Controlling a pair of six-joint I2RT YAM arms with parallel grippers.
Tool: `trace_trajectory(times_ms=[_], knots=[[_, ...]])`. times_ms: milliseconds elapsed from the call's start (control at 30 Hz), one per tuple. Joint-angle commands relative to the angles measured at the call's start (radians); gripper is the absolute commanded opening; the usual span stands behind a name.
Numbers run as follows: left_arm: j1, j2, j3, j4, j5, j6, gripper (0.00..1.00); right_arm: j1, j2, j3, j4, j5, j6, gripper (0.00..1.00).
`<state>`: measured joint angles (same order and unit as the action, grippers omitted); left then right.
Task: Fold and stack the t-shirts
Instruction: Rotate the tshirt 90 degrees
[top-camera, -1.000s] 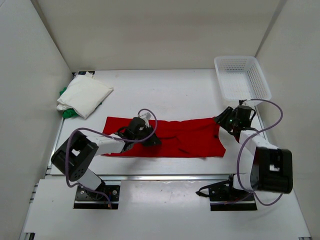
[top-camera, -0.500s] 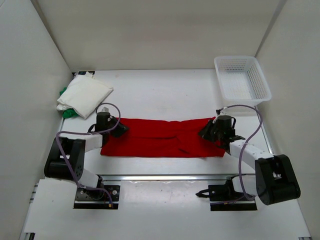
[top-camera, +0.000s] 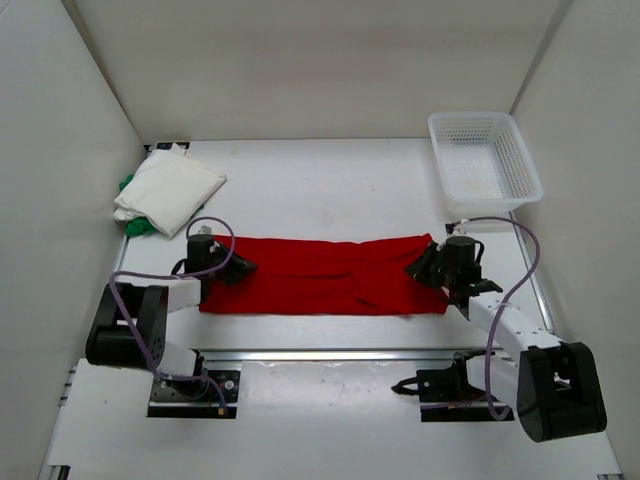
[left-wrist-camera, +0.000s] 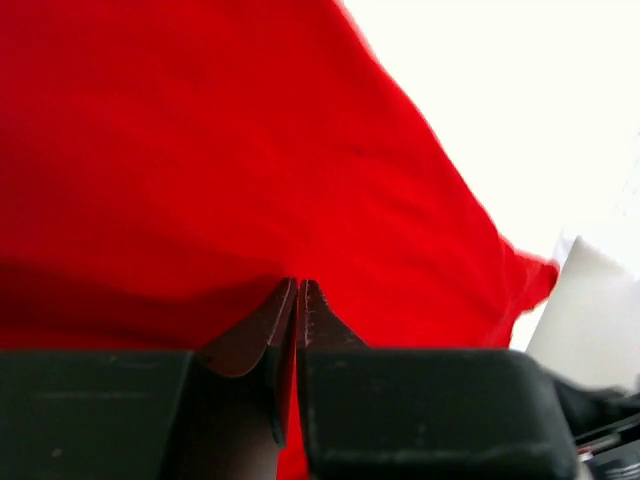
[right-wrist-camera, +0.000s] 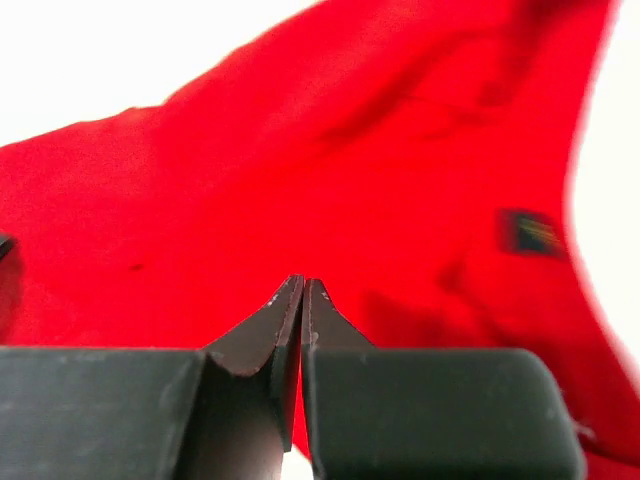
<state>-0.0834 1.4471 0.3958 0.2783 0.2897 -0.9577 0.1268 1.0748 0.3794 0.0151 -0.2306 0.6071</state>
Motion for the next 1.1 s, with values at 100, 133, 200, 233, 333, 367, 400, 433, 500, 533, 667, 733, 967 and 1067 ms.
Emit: trace_trajectory(times_ms=[100,133,200,233,333,367,400,433,500,533,667,733,967,1067], knots=[[-0.173,-0.171,0.132,-0.14,-0.118,0.1,0.2,0.105,0.124,0.062,0.072,0.036,0.028,0.0],[-0.2,-0.177,0.162,-0.158,-0.126,0.12,0.21,0.117,0.181,0.075,0.085,0.028,0.033,0.0],[-0.229,-0.157,0.227,-0.247,-0.127,0.14,0.23,0.125,0.267,0.107,0.118,-0.001,0.043,0.0],[-0.233,-0.159,0.247,-0.263,-0.121,0.149,0.23,0.134,0.327,0.136,0.118,-0.01,0.036,0.0],[-0.22,-0.168,0.268,-0.266,-0.041,0.162,0.23,0.139,0.445,0.216,0.112,-0.026,0.033,0.0],[-0.229,-0.171,0.287,-0.277,-0.02,0.186,0.22,0.129,0.494,0.237,0.115,-0.027,0.031,0.0],[-0.234,-0.171,0.308,-0.303,0.005,0.22,0.21,0.12,0.555,0.289,0.115,-0.051,0.026,0.0],[-0.246,-0.163,0.316,-0.33,0.02,0.224,0.21,0.117,0.586,0.352,0.108,-0.055,0.023,0.0],[-0.265,-0.159,0.35,-0.352,0.022,0.26,0.19,0.096,0.759,0.497,0.085,-0.097,0.013,0.0],[-0.265,-0.156,0.344,-0.347,0.028,0.263,0.19,0.088,0.813,0.63,0.066,-0.113,0.008,0.0],[-0.246,-0.154,0.347,-0.37,0.031,0.28,0.2,0.093,1.22,1.35,-0.145,-0.156,-0.044,0.0],[-0.222,-0.143,0.371,-0.425,0.034,0.298,0.2,0.1,1.355,1.652,-0.303,-0.17,-0.058,0.01],[-0.222,-0.18,0.379,-0.458,0.0,0.338,0.17,0.155,1.256,2.11,-0.694,-0.06,-0.298,0.01],[-0.216,-0.174,0.371,-0.462,0.048,0.336,0.1,0.215,0.997,1.852,-0.664,-0.032,-0.329,0.01]])
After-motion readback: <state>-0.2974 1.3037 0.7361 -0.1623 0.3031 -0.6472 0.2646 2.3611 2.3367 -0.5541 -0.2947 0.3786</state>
